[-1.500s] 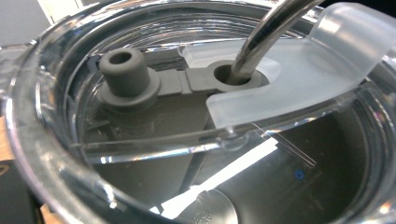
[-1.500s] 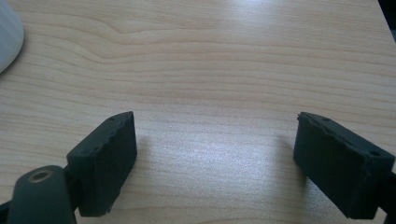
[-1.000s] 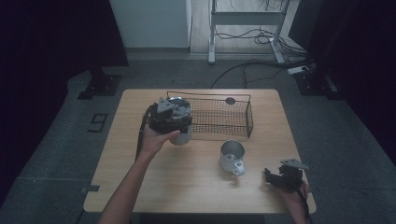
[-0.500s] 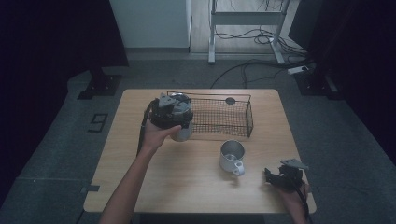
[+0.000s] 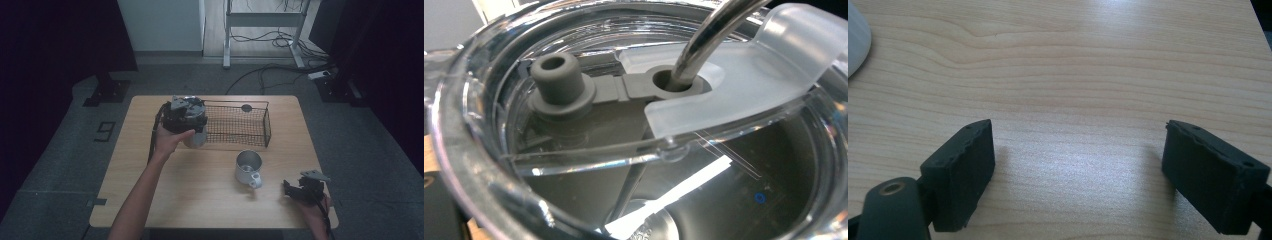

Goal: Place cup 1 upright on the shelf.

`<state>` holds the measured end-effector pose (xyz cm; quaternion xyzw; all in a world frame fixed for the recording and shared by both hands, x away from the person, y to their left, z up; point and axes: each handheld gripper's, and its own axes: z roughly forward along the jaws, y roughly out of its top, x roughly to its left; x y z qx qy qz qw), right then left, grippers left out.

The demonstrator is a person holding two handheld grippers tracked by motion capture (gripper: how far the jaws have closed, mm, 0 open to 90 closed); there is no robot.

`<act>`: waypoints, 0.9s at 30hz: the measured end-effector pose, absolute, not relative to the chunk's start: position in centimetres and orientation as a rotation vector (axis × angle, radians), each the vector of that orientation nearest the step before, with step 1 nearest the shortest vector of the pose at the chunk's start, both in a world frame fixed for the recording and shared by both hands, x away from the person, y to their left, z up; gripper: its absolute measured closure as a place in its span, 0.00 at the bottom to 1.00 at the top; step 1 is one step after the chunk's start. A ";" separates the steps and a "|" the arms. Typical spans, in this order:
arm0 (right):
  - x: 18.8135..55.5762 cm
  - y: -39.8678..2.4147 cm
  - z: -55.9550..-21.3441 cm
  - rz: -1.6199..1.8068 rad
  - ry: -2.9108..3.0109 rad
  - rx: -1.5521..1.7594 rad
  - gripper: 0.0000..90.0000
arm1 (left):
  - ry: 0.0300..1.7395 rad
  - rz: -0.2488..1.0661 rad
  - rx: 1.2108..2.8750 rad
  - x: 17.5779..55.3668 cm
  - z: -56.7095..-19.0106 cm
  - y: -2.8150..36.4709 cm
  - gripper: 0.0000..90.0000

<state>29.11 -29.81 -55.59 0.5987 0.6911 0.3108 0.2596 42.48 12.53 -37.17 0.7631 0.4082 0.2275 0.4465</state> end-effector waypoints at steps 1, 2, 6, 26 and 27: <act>29.1 -29.8 -55.6 0.842 1.873 1.622 0.15 | 1.008 0.567 1.891 42.6 -37.2 12.4 0.05; 29.1 -29.8 -55.6 0.842 1.873 1.621 0.15 | 1.007 0.568 1.893 42.7 -37.2 12.4 0.05; 29.1 -29.8 -55.6 0.842 1.873 1.622 0.15 | 1.008 0.551 1.888 43.5 -37.5 12.1 0.05; 29.1 -29.8 -55.6 0.840 1.871 1.624 0.15 | 1.012 0.550 1.872 44.9 -37.0 12.3 0.05; 29.1 -29.8 -55.6 0.840 1.871 1.624 0.15 | 1.013 0.546 1.874 45.0 -36.9 12.3 0.05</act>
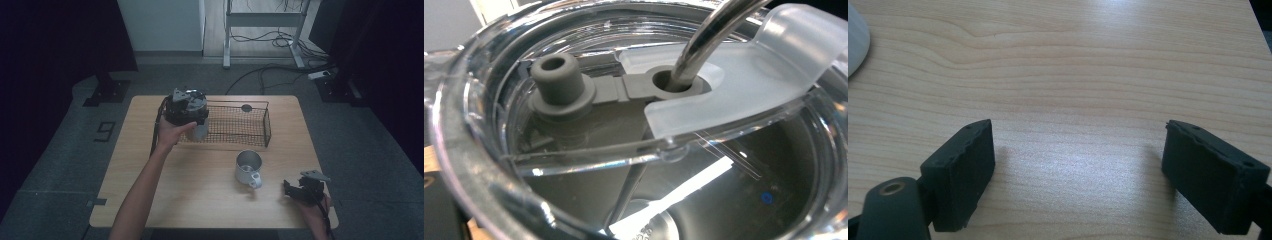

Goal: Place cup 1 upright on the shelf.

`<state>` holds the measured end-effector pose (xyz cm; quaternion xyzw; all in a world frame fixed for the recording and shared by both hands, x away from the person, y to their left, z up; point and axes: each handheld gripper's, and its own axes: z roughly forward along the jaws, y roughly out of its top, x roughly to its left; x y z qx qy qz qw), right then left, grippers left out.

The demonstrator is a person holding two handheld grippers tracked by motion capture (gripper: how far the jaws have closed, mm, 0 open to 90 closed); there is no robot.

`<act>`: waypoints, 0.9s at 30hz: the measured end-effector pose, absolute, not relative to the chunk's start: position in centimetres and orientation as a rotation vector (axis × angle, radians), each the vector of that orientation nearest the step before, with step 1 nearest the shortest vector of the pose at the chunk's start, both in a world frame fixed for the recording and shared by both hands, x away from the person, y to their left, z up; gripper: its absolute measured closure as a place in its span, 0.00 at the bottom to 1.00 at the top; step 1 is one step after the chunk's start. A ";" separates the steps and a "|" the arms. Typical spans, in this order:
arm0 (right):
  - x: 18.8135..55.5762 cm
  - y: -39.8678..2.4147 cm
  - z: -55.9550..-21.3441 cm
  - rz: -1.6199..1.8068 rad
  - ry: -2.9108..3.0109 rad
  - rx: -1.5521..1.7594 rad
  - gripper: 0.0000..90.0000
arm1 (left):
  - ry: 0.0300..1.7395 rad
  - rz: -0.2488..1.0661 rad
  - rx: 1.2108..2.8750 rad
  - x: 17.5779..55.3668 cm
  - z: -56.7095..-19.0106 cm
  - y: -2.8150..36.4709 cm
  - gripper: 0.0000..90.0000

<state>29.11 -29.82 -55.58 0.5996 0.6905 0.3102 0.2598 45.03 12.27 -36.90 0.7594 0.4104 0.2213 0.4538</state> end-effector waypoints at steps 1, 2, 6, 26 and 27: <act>29.1 -29.8 -55.6 0.840 1.871 1.625 0.15 | 1.013 0.548 1.875 45.1 -36.8 12.2 0.05; 29.1 -29.8 -55.6 0.840 1.871 1.625 0.15 | 1.011 0.553 1.877 45.2 -36.8 12.2 0.05; 29.2 -29.8 -55.6 0.840 1.871 1.626 0.15 | 1.012 0.561 1.875 45.6 -36.5 12.0 0.05; 29.1 -29.8 -55.6 0.840 1.871 1.626 0.15 | 1.001 0.582 1.899 47.7 -36.5 11.0 0.05; 29.1 -29.8 -55.6 0.840 1.871 1.626 0.15 | 1.005 0.586 1.897 47.9 -36.5 11.0 0.05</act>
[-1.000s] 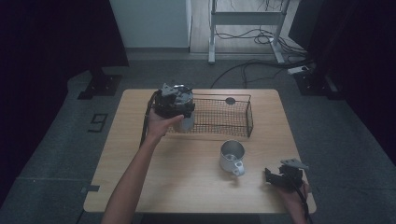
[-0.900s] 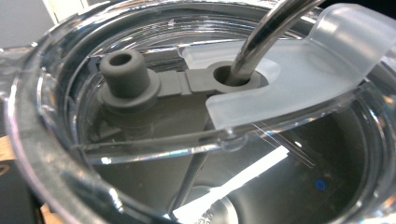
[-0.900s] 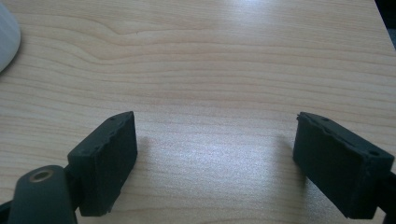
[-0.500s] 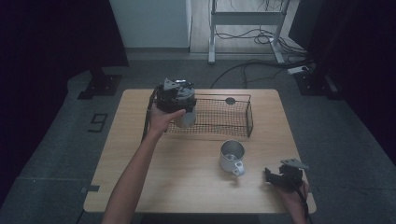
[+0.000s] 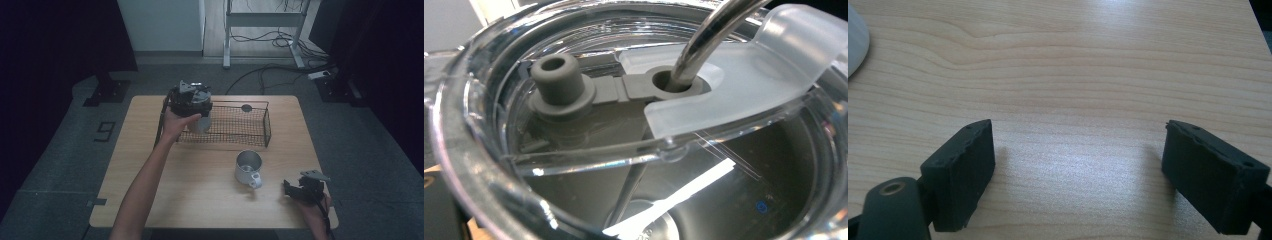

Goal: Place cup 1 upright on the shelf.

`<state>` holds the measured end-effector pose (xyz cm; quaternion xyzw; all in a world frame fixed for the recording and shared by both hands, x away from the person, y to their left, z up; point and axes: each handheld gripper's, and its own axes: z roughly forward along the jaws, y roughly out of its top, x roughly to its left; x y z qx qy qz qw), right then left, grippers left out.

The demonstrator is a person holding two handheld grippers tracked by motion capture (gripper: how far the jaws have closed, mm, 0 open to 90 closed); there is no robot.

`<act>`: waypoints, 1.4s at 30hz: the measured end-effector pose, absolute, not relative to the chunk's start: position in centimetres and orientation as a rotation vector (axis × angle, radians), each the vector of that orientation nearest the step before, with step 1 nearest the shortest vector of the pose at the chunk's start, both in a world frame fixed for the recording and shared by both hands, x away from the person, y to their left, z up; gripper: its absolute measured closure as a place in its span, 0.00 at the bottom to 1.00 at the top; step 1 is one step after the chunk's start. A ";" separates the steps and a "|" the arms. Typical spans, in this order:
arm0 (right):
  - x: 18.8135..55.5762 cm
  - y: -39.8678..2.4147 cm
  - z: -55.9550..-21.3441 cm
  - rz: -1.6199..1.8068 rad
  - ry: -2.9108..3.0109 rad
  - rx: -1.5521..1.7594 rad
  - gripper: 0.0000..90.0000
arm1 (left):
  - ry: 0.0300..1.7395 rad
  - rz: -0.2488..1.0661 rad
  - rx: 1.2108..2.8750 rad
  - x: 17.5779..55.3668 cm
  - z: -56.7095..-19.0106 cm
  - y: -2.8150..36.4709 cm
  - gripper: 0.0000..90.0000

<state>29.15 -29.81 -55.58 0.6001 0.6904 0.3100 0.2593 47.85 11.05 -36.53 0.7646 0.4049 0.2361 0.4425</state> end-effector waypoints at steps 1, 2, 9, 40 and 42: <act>29.1 -29.8 -55.6 0.840 1.871 1.626 0.15 | 1.004 0.587 1.897 47.9 -36.5 11.1 0.05; 29.1 -29.8 -55.6 0.840 1.871 1.626 0.15 | 1.005 0.584 1.893 48.0 -36.6 11.1 0.05; 29.1 -29.8 -55.6 0.840 1.871 1.625 0.15 | 1.013 0.588 1.896 48.8 -36.6 11.2 0.05; 29.2 -29.8 -55.6 0.840 1.870 1.626 0.15 | 1.065 0.599 1.924 51.9 -39.1 9.1 0.05; 29.2 -29.8 -55.6 0.840 1.870 1.626 0.15 | 1.074 0.601 1.926 52.1 -39.4 9.1 0.05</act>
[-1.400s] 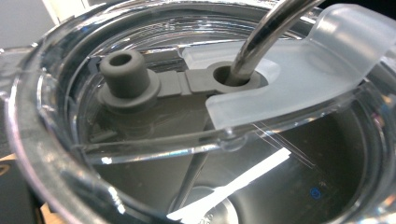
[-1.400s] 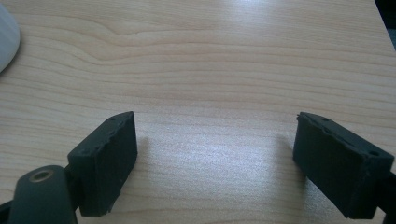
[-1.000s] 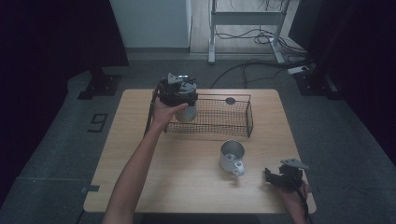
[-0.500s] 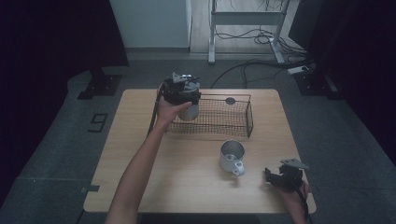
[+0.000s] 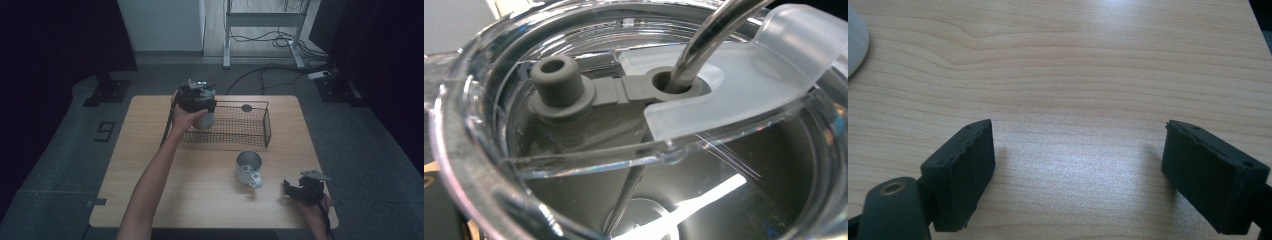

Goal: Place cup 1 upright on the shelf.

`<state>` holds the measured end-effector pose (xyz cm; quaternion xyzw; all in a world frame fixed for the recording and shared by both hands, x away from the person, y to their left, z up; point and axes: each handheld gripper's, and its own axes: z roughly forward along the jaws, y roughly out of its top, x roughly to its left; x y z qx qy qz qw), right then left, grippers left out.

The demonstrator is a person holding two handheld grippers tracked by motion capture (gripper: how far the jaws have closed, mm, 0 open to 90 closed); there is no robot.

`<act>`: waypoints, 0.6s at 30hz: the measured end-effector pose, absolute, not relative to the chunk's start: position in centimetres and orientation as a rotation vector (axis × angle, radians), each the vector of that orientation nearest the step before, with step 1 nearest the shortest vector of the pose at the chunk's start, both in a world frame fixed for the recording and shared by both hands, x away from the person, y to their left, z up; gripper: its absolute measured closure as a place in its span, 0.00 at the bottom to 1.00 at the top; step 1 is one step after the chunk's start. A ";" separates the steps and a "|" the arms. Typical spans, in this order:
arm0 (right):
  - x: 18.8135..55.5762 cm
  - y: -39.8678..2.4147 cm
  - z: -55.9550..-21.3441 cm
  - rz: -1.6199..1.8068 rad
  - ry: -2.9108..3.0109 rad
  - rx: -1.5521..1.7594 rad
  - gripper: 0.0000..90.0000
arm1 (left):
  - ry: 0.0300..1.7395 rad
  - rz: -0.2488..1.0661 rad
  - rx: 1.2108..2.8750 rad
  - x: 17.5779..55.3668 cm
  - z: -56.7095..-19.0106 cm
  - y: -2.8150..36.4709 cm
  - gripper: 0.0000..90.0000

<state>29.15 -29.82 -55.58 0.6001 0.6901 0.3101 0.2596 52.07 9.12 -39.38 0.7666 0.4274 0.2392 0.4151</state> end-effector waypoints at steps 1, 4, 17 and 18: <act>29.2 -29.8 -55.6 0.840 1.870 1.626 0.15 | 1.075 0.601 1.926 52.1 -39.5 9.1 0.05; 29.2 -29.8 -55.6 0.840 1.870 1.626 0.15 | 1.083 0.593 1.930 52.2 -39.8 9.0 0.05; 29.1 -29.8 -55.6 0.840 1.870 1.626 0.15 | 1.117 0.574 1.945 52.7 -41.5 8.6 0.05; 29.2 -29.8 -55.6 0.840 1.870 1.626 0.15 | 1.119 0.573 1.949 52.8 -41.6 8.5 0.05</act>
